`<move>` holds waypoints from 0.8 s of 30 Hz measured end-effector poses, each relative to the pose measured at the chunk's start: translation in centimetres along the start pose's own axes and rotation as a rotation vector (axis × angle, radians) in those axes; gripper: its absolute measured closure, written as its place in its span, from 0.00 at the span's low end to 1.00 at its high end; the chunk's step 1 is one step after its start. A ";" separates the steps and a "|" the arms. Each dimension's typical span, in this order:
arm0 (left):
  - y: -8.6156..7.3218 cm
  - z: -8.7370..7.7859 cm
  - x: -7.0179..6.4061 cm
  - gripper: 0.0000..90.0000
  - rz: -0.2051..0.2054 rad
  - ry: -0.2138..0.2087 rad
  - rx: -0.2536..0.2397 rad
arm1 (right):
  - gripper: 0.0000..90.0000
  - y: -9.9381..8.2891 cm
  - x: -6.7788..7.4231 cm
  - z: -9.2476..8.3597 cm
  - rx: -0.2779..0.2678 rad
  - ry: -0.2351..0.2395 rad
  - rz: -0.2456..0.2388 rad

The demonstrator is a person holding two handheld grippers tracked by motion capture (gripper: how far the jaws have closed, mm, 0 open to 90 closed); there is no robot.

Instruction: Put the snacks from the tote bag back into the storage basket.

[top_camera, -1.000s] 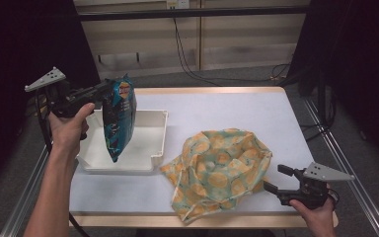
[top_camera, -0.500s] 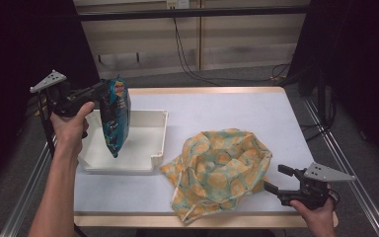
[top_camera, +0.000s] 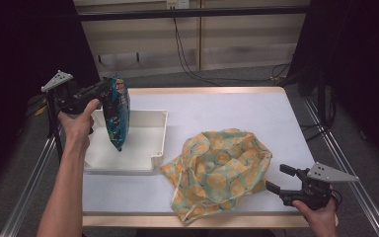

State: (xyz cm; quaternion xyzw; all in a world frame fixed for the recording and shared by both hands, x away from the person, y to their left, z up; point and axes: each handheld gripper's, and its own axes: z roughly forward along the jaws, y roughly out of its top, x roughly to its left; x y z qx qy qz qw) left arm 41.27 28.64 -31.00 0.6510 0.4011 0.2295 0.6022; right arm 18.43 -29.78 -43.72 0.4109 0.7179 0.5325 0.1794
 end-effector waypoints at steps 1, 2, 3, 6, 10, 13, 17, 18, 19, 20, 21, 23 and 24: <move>-0.1 0.1 0.0 1.00 0.008 0.004 0.005 | 0.19 0.0 0.1 0.0 0.001 0.002 -0.001; -0.3 0.4 0.1 1.00 0.005 -0.003 0.012 | 0.19 0.0 0.1 0.0 0.001 0.003 -0.002; -0.5 0.7 0.1 1.00 0.006 -0.002 0.011 | 0.19 0.0 0.1 0.0 0.001 0.003 0.000; -1.2 1.9 -0.2 1.00 0.018 -0.006 0.038 | 0.19 0.1 0.1 0.0 -0.003 0.002 0.000; -1.8 3.3 -0.9 1.00 0.028 -0.032 0.027 | 0.19 0.0 0.0 -0.1 -0.007 0.000 0.003; -2.4 4.5 -1.4 1.00 0.026 -0.063 0.033 | 0.19 0.0 0.0 -0.1 -0.004 0.002 0.003; -3.0 5.7 -2.2 1.00 0.028 -0.101 0.040 | 0.19 0.0 0.0 -0.1 -0.007 0.006 0.001; -3.1 6.0 -2.3 1.00 0.025 -0.105 0.043 | 0.19 0.0 0.0 -0.2 -0.005 0.005 0.002; -3.2 6.2 -2.3 1.00 0.033 -0.115 0.051 | 0.19 0.0 0.0 -0.2 -0.005 0.000 0.002; -3.3 6.4 -2.4 1.00 0.028 -0.111 0.048 | 0.19 0.0 0.0 -0.2 -0.004 0.003 0.002; -3.4 6.6 -2.5 1.00 0.015 -0.122 0.045 | 0.19 0.0 0.0 -0.3 -0.005 0.004 0.002; -3.7 7.2 -2.5 1.00 0.017 -0.126 0.051 | 0.19 0.0 0.0 -0.3 -0.007 0.003 -0.002; -3.8 7.5 -2.6 1.00 0.014 -0.127 0.054 | 0.19 0.0 0.0 -0.3 -0.009 0.003 -0.004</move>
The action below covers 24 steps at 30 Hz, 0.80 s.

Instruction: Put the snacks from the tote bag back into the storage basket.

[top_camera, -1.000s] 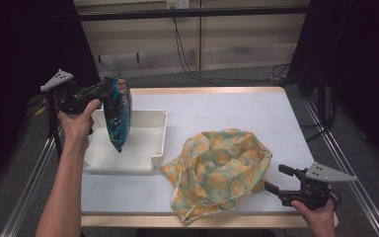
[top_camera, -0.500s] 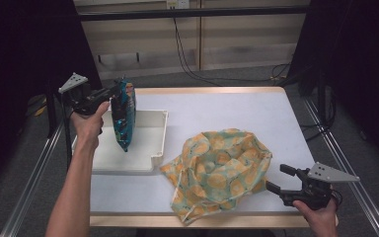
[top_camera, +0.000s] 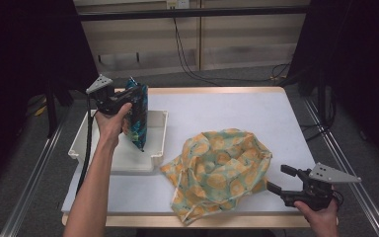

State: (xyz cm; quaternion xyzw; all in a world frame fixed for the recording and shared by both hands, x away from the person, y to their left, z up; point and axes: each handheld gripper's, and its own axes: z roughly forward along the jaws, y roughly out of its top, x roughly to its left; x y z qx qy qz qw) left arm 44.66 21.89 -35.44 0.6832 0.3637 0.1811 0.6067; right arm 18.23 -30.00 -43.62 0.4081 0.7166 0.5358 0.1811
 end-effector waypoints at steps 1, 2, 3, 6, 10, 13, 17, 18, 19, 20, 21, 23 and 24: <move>-0.1 0.2 0.0 1.00 0.002 -0.006 0.005 | 0.19 0.0 0.0 0.0 0.000 0.001 0.002; -0.1 0.5 -0.1 1.00 0.006 -0.002 0.009 | 0.19 0.0 0.0 0.0 0.001 0.002 0.004; -0.3 0.9 -0.2 1.00 0.005 -0.008 0.015 | 0.19 0.0 0.0 0.0 0.001 0.001 0.002; -0.5 1.9 -0.3 0.99 0.003 -0.006 0.032 | 0.19 0.0 -0.1 0.0 0.001 -0.001 0.005; -0.8 3.0 -0.3 0.98 -0.005 -0.013 0.033 | 0.19 -0.1 -0.1 0.1 0.002 -0.003 0.007; -0.8 3.5 -0.2 0.98 0.000 -0.023 0.037 | 0.19 -0.1 -0.1 0.1 0.005 0.001 0.002; -0.7 3.6 -0.5 0.97 0.005 -0.027 0.048 | 0.19 -0.1 -0.1 0.1 0.004 0.001 0.002; -0.7 3.5 -0.5 0.97 0.012 -0.027 0.054 | 0.19 -0.1 -0.1 0.1 0.005 0.001 0.003; -0.8 3.4 -0.6 0.96 0.009 -0.019 0.058 | 0.19 -0.1 -0.1 0.1 0.003 0.001 0.006; -0.9 3.5 -0.7 0.96 -0.001 -0.032 0.052 | 0.19 -0.1 -0.1 0.1 0.004 0.000 0.005; -1.0 3.4 -0.7 0.96 0.016 -0.026 0.064 | 0.19 -0.1 -0.1 0.1 0.003 0.000 0.005; -1.1 3.4 -0.9 0.95 0.022 -0.030 0.079 | 0.19 -0.1 -0.1 0.1 0.006 0.002 0.001; -1.3 3.6 -1.1 0.94 0.011 -0.033 0.072 | 0.19 -0.1 0.0 0.1 0.005 -0.002 0.005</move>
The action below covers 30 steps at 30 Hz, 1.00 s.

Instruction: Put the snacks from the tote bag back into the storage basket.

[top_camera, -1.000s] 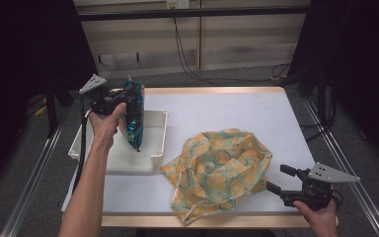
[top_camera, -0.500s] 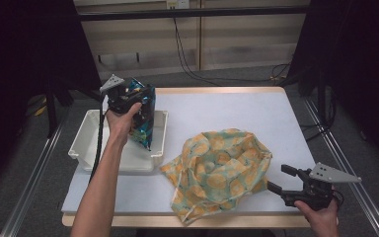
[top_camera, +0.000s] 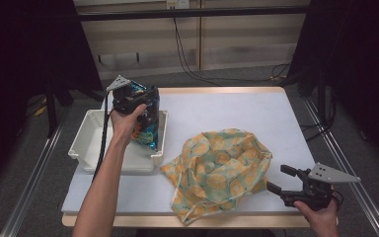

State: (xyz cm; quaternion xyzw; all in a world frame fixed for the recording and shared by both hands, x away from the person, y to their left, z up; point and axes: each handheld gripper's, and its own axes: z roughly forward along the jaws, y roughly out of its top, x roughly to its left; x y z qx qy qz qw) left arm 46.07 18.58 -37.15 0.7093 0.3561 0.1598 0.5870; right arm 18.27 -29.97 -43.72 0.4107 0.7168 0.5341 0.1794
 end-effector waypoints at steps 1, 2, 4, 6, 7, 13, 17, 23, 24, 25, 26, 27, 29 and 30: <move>-0.1 0.0 0.0 0.93 0.021 -0.003 0.018 | 0.19 0.0 0.0 0.0 -0.001 -0.003 -0.002; -0.3 0.2 -0.1 0.93 0.017 -0.008 0.019 | 0.19 0.1 -0.1 -0.1 -0.006 0.000 -0.001; -0.5 0.5 -0.4 0.92 0.034 -0.001 0.040 | 0.19 0.1 -0.1 -0.1 -0.009 -0.002 0.001; -0.6 0.8 -0.5 0.92 0.017 -0.003 0.029 | 0.19 0.1 -0.1 -0.1 -0.004 -0.001 -0.003; -0.6 0.8 -0.4 0.91 0.026 -0.001 0.033 | 0.19 0.1 -0.1 -0.1 -0.004 -0.001 -0.005; -0.8 1.4 -0.3 0.89 0.033 0.011 0.073 | 0.19 0.0 -0.1 0.0 0.001 -0.001 -0.003; -1.1 1.8 -0.3 0.87 0.020 0.005 0.079 | 0.19 0.0 -0.1 0.0 0.003 0.001 -0.006; -1.5 2.2 -0.2 0.82 0.013 0.013 0.112 | 0.19 0.0 -0.2 -0.1 0.002 -0.001 -0.006; -1.5 2.2 -0.2 0.81 0.019 0.007 0.115 | 0.19 0.0 -0.2 -0.1 0.003 -0.002 -0.006; -1.5 2.2 -0.2 0.80 0.019 0.011 0.116 | 0.19 0.0 -0.2 0.0 0.003 0.000 -0.007; -1.5 2.2 -0.2 0.78 0.012 0.009 0.113 | 0.19 0.0 -0.2 0.0 0.005 0.002 -0.009; -1.4 2.1 -0.2 0.75 0.014 0.019 0.117 | 0.19 0.0 -0.2 0.0 0.004 0.001 -0.006; -1.3 2.0 -0.3 0.64 0.010 0.032 0.101 | 0.19 -0.1 -0.2 0.0 0.005 0.003 -0.007; -1.2 1.9 -0.3 0.61 0.011 0.034 0.106 | 0.19 -0.1 -0.2 0.0 0.005 0.002 -0.007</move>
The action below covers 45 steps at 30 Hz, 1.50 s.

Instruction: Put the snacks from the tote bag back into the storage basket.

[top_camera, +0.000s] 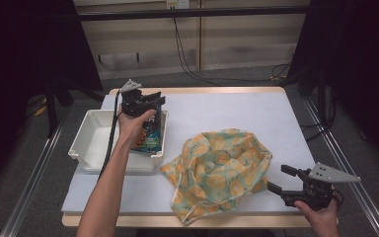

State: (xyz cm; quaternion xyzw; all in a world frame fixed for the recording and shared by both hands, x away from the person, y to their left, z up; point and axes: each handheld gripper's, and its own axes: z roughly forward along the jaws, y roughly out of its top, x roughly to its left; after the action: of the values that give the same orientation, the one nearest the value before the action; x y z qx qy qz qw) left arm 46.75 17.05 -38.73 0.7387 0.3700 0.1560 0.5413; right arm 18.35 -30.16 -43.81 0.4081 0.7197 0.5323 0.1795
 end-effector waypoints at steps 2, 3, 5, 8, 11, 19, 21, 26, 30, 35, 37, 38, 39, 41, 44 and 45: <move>0.1 -0.2 -0.1 0.57 -0.004 -0.004 -0.003 | 0.19 0.0 0.0 0.0 -0.001 -0.001 -0.003; 0.1 -0.3 -0.1 0.55 -0.004 -0.002 -0.005 | 0.19 0.0 0.0 0.0 -0.001 -0.001 -0.004; 0.3 -0.7 -0.2 0.51 -0.005 -0.011 -0.018 | 0.19 0.0 0.0 0.0 0.001 0.001 -0.001; 0.7 -1.4 -0.4 0.51 0.008 -0.030 -0.023 | 0.19 0.0 0.0 0.1 0.004 0.000 -0.001; 0.9 -2.3 -0.5 0.54 0.059 -0.045 -0.013 | 0.19 0.0 0.1 0.0 0.000 -0.001 -0.003; 0.1 -4.8 -0.9 0.58 0.128 -0.070 -0.061 | 0.19 0.0 0.2 0.1 0.005 -0.002 -0.008; -0.3 -5.4 -0.9 0.60 0.117 -0.081 -0.046 | 0.19 0.0 0.2 0.2 0.008 0.000 -0.008; -1.5 -7.0 -0.9 0.69 0.121 -0.085 -0.017 | 0.19 0.0 0.3 0.2 0.010 -0.002 -0.009; -2.8 -8.0 -0.5 0.86 0.121 -0.100 0.023 | 0.19 0.0 0.2 0.2 0.012 -0.004 -0.011; -4.6 -9.6 0.2 1.00 0.094 -0.103 0.054 | 0.19 0.0 0.3 0.2 0.012 -0.004 -0.012; -5.3 -10.3 0.1 1.00 0.091 -0.067 0.064 | 0.19 0.0 0.3 0.2 0.012 -0.005 -0.014; -5.7 -10.6 0.2 1.00 0.072 -0.077 0.054 | 0.19 0.0 0.3 0.2 0.012 -0.006 -0.015; -6.2 -11.0 0.2 1.00 0.060 -0.080 0.053 | 0.19 0.0 0.3 0.2 0.009 -0.008 -0.008; -6.9 -11.4 0.3 1.00 0.075 -0.066 0.084 | 0.19 0.0 0.3 0.2 0.009 -0.009 -0.010; -8.2 -11.9 0.6 1.00 0.070 -0.056 0.109 | 0.19 0.0 0.3 0.3 0.011 -0.009 -0.012; -8.4 -12.0 0.8 1.00 0.063 -0.059 0.110 | 0.19 -0.1 0.3 0.3 0.013 -0.007 -0.013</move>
State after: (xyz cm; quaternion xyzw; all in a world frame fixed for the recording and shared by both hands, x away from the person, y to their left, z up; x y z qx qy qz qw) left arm 36.51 27.01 -42.19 0.7829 0.3384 0.1307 0.5055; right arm 18.41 -29.75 -43.93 0.4065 0.7250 0.5251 0.1826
